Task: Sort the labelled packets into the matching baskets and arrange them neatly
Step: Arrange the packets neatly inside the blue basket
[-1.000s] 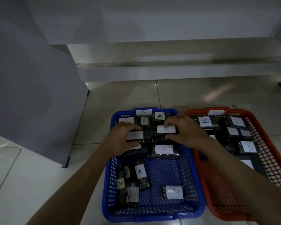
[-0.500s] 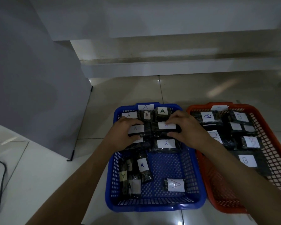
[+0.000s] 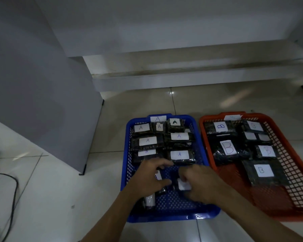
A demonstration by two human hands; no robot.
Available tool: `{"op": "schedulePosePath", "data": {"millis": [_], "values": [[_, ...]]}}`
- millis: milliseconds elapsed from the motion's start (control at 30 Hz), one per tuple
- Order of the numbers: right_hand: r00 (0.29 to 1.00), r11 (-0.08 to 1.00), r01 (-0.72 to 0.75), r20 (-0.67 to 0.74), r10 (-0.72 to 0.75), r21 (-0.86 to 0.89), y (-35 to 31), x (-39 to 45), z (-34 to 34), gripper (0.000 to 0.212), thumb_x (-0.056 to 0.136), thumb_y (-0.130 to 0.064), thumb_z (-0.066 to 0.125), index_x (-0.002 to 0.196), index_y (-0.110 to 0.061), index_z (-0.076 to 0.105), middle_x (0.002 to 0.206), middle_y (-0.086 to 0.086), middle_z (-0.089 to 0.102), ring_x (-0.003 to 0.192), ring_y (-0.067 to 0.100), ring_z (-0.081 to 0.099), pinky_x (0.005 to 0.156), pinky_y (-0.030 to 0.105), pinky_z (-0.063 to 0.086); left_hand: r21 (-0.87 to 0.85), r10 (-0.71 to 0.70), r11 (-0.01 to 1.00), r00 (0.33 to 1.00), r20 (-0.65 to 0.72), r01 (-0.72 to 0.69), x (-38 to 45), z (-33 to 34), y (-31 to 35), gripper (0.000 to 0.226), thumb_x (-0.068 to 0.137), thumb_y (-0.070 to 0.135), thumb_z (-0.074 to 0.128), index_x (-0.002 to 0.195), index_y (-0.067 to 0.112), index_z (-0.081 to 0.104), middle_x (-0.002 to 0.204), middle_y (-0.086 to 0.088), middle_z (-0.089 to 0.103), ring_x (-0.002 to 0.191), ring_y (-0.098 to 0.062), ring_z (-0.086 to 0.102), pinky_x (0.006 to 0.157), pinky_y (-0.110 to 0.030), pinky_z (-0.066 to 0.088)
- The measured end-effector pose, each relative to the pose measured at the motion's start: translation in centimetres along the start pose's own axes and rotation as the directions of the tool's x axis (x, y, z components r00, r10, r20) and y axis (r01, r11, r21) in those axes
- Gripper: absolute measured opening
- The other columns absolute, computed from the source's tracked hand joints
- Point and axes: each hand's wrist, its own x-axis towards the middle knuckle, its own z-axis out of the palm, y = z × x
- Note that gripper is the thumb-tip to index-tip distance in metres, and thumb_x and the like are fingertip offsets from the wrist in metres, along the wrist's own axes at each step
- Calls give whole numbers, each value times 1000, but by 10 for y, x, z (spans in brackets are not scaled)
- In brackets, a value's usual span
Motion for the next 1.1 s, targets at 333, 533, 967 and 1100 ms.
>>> {"op": "schedulePosePath", "data": {"millis": [333, 533, 967, 1100], "values": [[962, 975, 53, -274, 8, 218, 49, 27, -34, 34, 77, -23, 85, 104, -27, 66, 101, -9, 60, 91, 5, 56, 74, 25, 49, 38, 48, 999, 958, -282, -38, 35, 28, 24, 48, 87, 17, 72, 132, 24, 60, 97, 23, 57, 87, 2, 52, 83, -16, 48], [969, 1000, 5, -249, -7, -5, 57, 49, -26, 37, 83, -26, 78, 117, -19, 66, 114, 3, 67, 107, 20, 59, 88, 32, 43, -99, -55, 995, 863, -502, 6, 35, 22, 10, 32, 85, 11, 75, 116, 15, 68, 84, 13, 65, 74, 0, 62, 67, -9, 52], [953, 987, 153, -258, -161, -50, 63, 35, -30, 62, 60, 10, 74, 105, -31, 76, 112, -9, 67, 106, 18, 59, 82, 35, 42, -371, -278, 910, 936, -217, 184, 36, 50, 21, 35, 84, 15, 77, 117, 19, 68, 90, 15, 67, 82, 3, 66, 77, -10, 53], [950, 993, 112, -288, -118, -37, 60, 32, -21, 57, 57, 4, 80, 103, -29, 75, 110, -3, 64, 98, 24, 64, 78, 33, 36, -500, -369, 836, 906, -208, 226, 45, 69, 30, 30, 83, 9, 77, 107, 25, 70, 85, 18, 68, 84, 4, 68, 81, -15, 55]]}}
